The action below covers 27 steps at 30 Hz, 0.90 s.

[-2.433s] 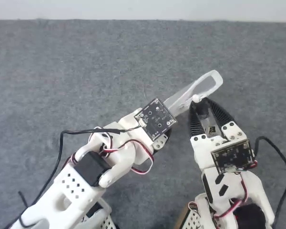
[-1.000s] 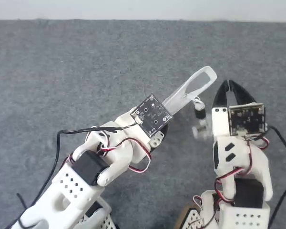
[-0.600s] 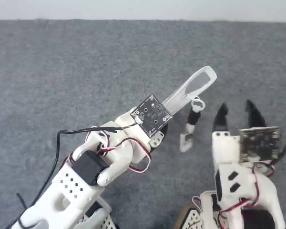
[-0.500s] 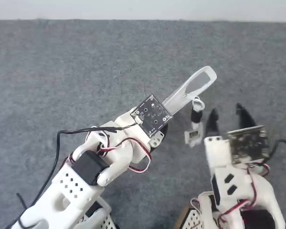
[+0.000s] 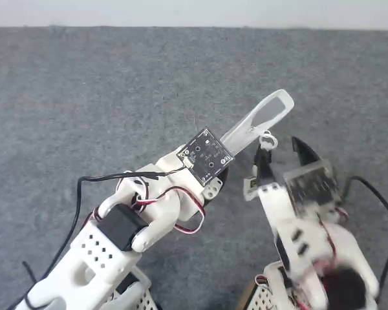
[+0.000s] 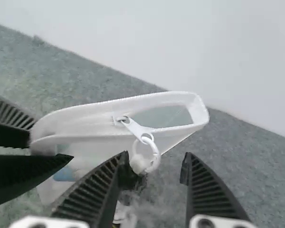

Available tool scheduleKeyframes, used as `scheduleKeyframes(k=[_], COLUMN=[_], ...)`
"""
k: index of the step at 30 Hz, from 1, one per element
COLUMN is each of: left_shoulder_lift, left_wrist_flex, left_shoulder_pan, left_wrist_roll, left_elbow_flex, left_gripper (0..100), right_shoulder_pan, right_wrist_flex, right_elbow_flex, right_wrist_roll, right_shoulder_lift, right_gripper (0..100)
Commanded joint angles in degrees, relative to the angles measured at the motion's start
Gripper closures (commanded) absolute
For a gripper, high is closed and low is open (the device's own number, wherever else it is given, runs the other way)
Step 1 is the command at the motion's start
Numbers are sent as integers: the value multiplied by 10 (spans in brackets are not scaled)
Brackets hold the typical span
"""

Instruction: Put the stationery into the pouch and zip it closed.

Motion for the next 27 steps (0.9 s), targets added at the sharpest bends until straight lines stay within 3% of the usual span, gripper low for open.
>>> scheduleKeyframes(k=[1,4,9,14,22,27], left_shoulder_lift=[-3,-3,-3,-3,-3,-3], left_wrist_flex=[12,12,12,12,13,13], left_shoulder_pan=[-9,-9,-8,-8,-8,-8], left_wrist_roll=[10,10,10,10,10,10], left_elbow_flex=[3,3,3,3,3,3], left_gripper=[992,992,992,992,992,992], right_shoulder_pan=[3,20,29,35,133,136], right_wrist_flex=[-38,-52,-95,-97,-149,-132], right_elbow_flex=[1,2,3,3,3,-2], right_wrist_roll=[5,5,11,43,40,40], right_shoulder_lift=[33,41,42,50,86,80], right_gripper=[823,831,992,993,992,989])
